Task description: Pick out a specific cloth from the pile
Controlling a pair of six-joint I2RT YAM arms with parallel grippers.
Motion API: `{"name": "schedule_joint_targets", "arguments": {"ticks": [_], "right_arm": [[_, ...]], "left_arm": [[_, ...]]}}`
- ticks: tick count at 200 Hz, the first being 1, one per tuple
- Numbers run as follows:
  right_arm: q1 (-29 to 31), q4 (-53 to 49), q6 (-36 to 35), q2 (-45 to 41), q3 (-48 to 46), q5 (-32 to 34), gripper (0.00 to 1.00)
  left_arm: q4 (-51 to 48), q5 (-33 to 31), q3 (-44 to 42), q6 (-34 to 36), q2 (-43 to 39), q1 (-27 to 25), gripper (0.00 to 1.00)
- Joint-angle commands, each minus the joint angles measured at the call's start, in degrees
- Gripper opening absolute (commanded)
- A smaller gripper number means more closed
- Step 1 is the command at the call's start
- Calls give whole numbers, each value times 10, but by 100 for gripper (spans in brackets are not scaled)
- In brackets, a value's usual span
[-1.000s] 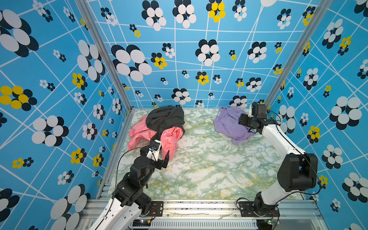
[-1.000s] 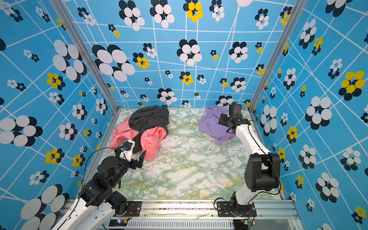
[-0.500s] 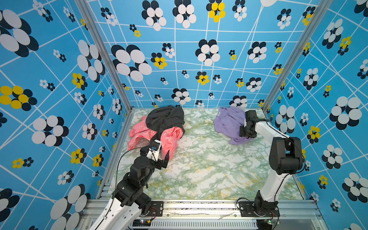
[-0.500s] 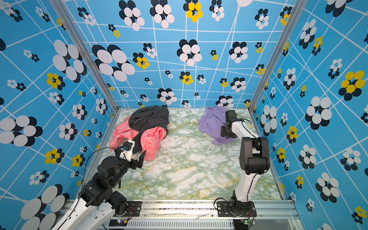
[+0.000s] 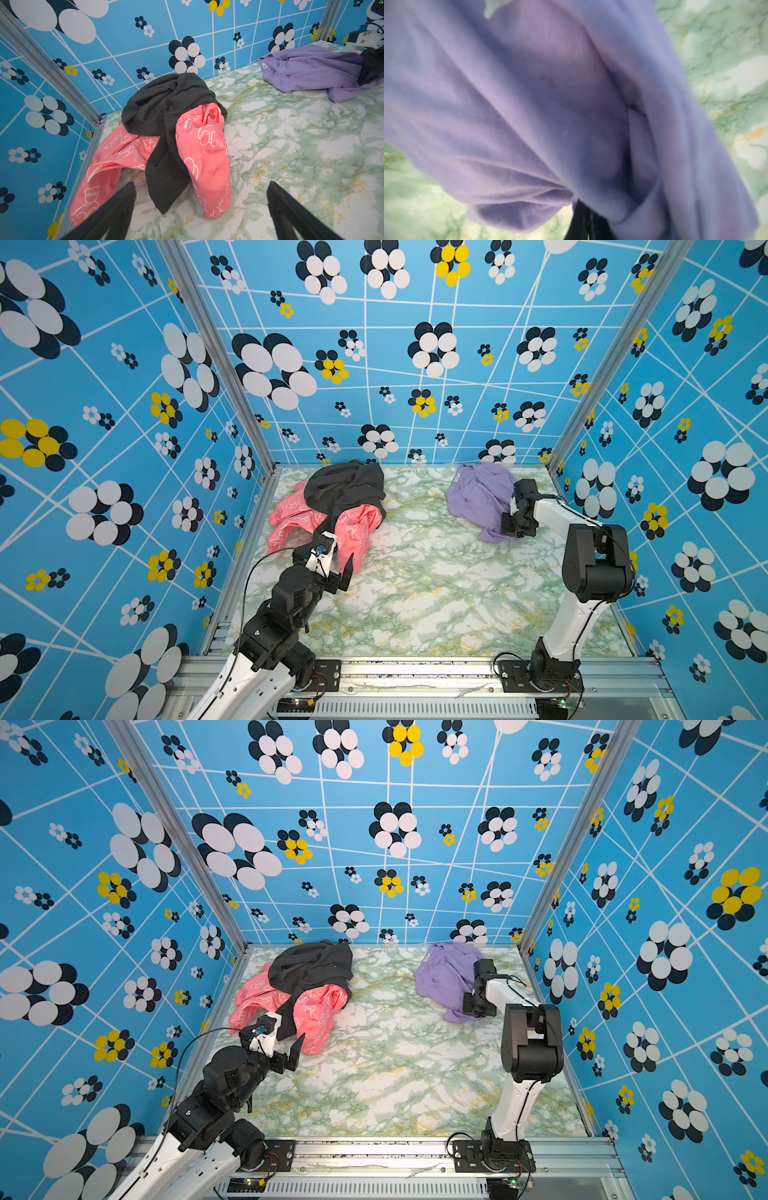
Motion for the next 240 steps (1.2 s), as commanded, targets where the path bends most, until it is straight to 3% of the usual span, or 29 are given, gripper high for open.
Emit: {"name": "schedule_joint_targets", "arguments": {"ticks": [1, 87, 166, 207, 240], "right_arm": [[-8, -7, 1, 2, -18, -29, 2], [-16, -6, 8, 5, -46, -63, 4], [-16, 19, 41, -87, -49, -85, 18], [-16, 44, 73, -162, -42, -99, 36], [-15, 24, 63, -152, 8, -97, 49]], "left_arm": [[1, -3, -10, 7, -8, 4, 99], [1, -3, -10, 8, -9, 4, 99], [1, -2, -10, 6, -10, 4, 99], [2, -3, -11, 6, -10, 4, 99], [2, -3, -11, 7, -10, 4, 99]]}}
